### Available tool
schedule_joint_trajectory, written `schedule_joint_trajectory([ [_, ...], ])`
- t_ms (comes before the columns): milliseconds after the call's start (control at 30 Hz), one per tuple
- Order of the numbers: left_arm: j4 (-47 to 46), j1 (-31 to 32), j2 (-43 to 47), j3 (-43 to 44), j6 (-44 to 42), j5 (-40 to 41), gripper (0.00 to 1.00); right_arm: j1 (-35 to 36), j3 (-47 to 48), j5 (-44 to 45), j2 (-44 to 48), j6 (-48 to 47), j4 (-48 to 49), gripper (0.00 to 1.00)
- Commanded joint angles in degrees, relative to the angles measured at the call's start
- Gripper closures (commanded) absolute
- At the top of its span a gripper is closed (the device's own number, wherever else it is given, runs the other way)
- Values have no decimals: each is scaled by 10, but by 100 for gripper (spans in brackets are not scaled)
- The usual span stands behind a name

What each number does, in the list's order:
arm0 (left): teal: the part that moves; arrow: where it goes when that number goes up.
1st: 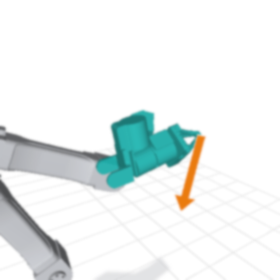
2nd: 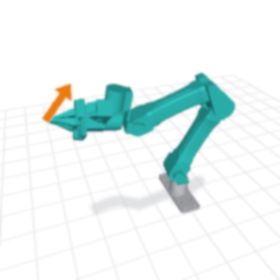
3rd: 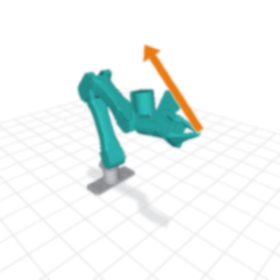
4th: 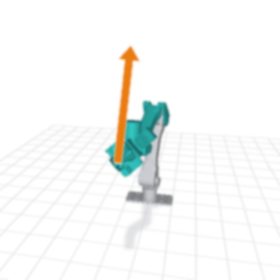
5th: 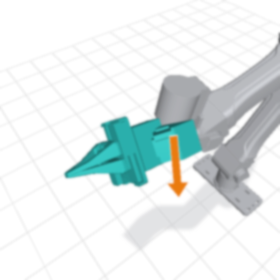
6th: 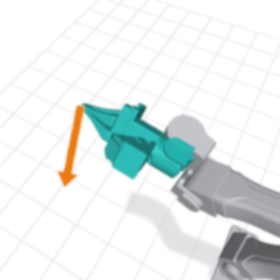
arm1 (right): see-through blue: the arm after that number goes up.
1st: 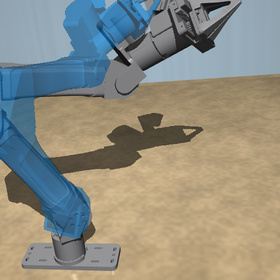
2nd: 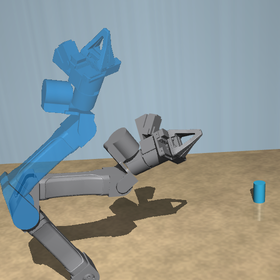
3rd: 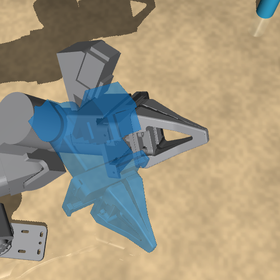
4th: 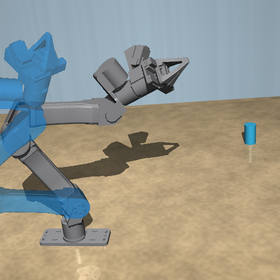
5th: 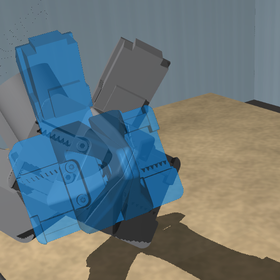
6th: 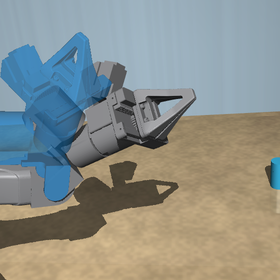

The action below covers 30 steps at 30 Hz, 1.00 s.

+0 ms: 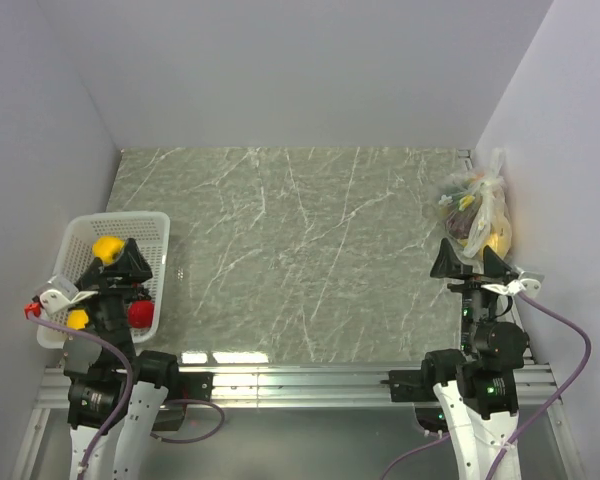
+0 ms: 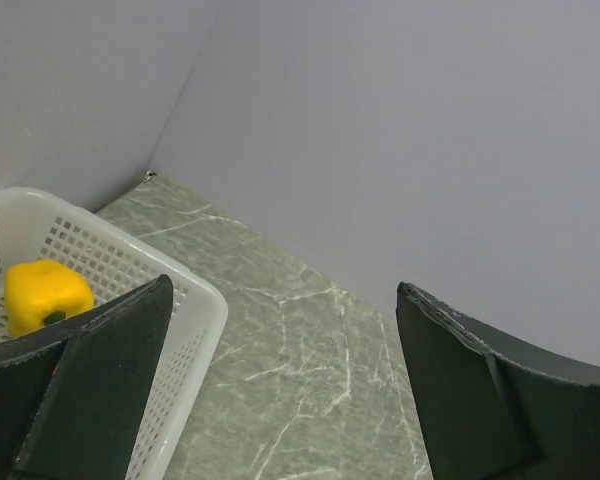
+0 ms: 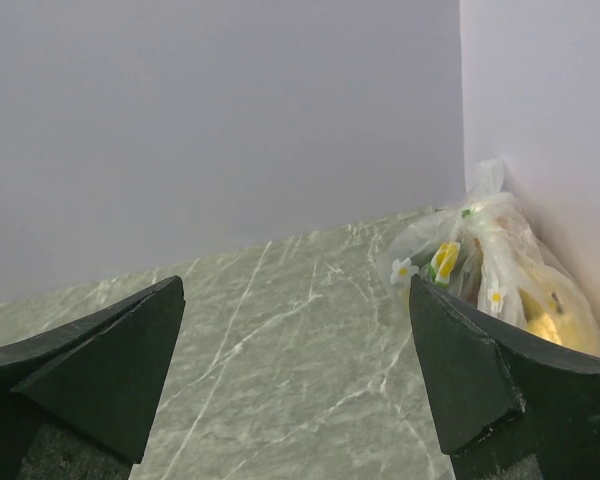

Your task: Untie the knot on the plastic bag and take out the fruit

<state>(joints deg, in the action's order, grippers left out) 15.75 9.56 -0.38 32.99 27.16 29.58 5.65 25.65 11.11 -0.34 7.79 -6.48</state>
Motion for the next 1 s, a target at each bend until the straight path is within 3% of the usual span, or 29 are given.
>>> schedule_joint_trajectory([
  [0,-28,-2,-8,-10,-11,-23,1,4,19,-23,49,-8,9,0],
  [167,-57,2,-25,-20,-15,-85,1,4,35,-54,6,-5,11,0],
  [300,-41,5,-89,-2,2,-128,1,4,89,-67,-83,21,-13,0],
  [467,-3,12,-240,37,3,-224,1,4,188,-43,-284,85,-75,0],
  [600,10,41,-337,59,10,-276,1,3,379,37,-526,170,-211,0],
  [733,-4,68,-387,59,30,-316,1,-5,488,133,-680,226,-305,0],
  [800,-16,77,-394,49,26,-334,1,-25,518,161,-742,238,-304,0],
  [967,17,91,-379,47,-1,-280,1,-88,528,203,-824,258,-247,0],
])
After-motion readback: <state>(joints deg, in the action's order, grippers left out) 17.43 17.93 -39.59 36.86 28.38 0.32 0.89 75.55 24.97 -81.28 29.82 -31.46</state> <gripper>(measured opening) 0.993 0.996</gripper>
